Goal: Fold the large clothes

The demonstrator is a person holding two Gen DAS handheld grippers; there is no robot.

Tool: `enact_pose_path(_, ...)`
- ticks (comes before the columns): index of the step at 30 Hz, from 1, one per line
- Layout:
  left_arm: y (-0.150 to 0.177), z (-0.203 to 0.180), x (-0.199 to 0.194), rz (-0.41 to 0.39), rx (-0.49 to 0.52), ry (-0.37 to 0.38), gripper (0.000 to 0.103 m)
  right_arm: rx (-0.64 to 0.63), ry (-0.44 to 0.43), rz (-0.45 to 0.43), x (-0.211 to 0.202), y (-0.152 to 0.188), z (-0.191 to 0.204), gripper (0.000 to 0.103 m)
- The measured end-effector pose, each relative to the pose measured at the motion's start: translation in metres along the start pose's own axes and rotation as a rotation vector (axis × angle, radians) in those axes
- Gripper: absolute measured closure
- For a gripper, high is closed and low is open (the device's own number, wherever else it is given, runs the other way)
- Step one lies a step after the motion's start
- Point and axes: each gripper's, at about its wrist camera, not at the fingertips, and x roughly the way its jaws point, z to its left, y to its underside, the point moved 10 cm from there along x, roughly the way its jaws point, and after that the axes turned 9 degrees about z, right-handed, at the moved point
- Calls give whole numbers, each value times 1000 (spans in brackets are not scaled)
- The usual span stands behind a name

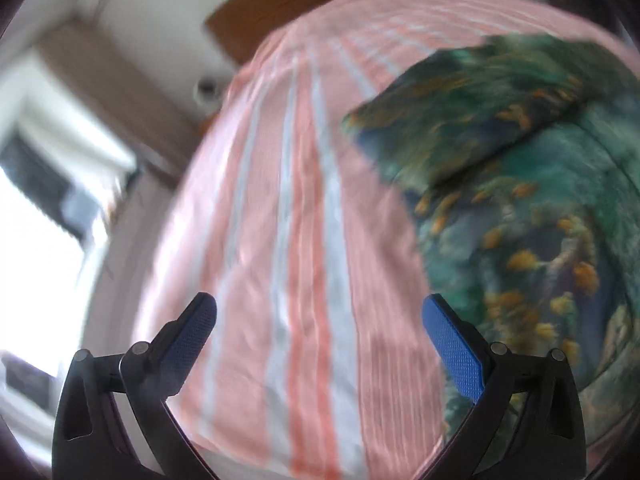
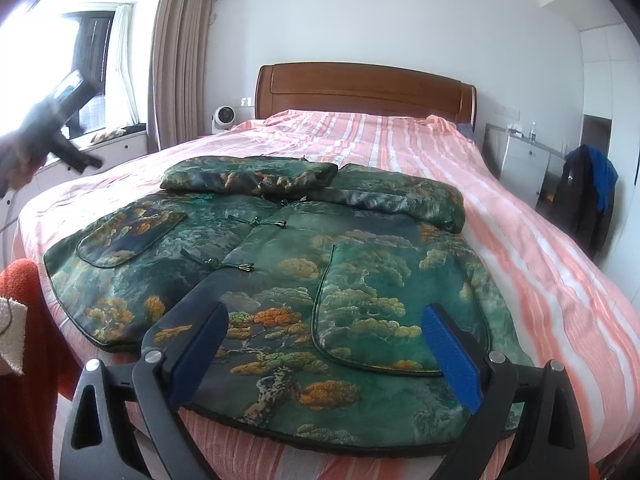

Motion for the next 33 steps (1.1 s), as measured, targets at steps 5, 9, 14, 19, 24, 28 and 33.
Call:
enact_pose_path(5,9,62,102,103,-354,13,1,36,58,0,-3,0,-17,7)
enact_pose_path(9,-2,81,162,116,-561,89,1,111,165,-11,-16,2,-50,7)
enact_pose_path(14,-2,73,199,107,-639,149,0,161,226,33,-13,10,-67,7)
enact_pose_path(19,-2,67,197,83,-621,112,0,97,208,46,-2,10,-50,7)
enact_pose_path(24,-1,69,199,72,-639,143,0,75,184,52,6,10,-41,7)
enact_pose_path(28,0,69,198,72,-637,139,0,60,174,46,7,9,-37,7)
enact_pose_path(33,0,69,198,71,-637,141,0,45,160,58,13,9,-28,7)
